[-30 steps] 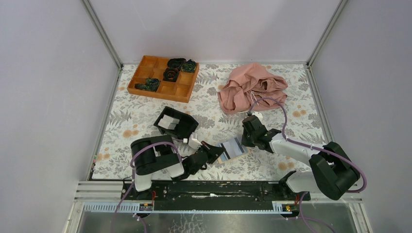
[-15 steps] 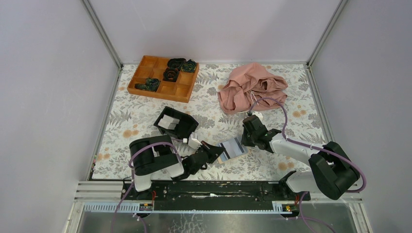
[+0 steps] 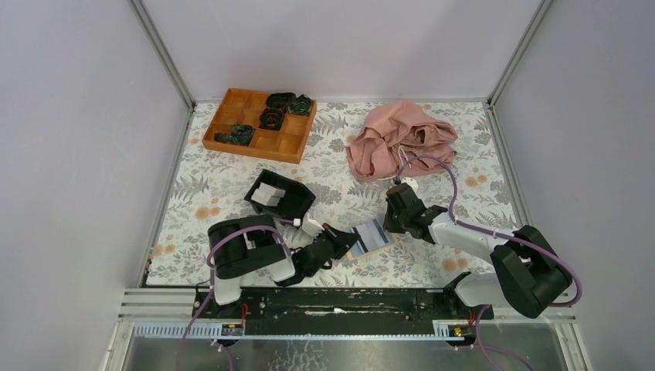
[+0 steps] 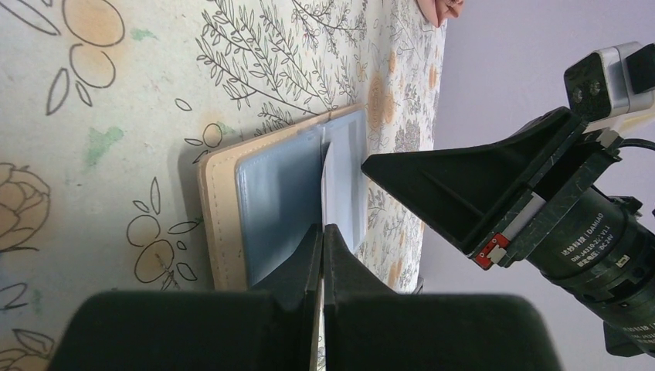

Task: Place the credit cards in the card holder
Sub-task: Insert the credit card into the card holder.

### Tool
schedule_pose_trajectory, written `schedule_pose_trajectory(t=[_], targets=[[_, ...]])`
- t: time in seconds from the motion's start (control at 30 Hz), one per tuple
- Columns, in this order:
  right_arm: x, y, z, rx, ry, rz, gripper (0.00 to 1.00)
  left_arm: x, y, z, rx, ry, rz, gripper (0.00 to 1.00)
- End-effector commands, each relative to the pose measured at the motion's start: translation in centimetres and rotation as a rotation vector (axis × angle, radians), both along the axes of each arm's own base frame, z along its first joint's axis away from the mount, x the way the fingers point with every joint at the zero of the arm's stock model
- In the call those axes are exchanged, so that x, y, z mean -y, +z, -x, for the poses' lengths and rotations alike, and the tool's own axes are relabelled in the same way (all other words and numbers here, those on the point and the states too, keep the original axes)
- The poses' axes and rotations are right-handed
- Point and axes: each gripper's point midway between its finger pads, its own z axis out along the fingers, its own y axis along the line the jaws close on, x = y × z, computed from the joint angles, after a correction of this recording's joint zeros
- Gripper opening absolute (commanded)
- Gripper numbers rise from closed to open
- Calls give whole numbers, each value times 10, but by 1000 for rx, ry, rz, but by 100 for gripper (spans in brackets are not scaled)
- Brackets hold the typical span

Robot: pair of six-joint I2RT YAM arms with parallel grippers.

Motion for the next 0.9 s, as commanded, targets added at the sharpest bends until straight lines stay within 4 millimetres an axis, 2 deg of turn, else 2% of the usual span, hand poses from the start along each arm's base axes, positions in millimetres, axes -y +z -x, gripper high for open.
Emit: schedule_pose_trajectory(t=[0.0, 0.43, 0.87], targets=[[3, -4, 1, -2, 3, 5, 0, -3, -13, -1, 16, 3, -71, 0], [7, -6, 2, -3, 0, 6, 0, 0, -14, -3, 33, -6, -81, 0], [7, -6, 3, -7, -1, -2, 0, 13, -19, -6, 32, -17, -82, 0]])
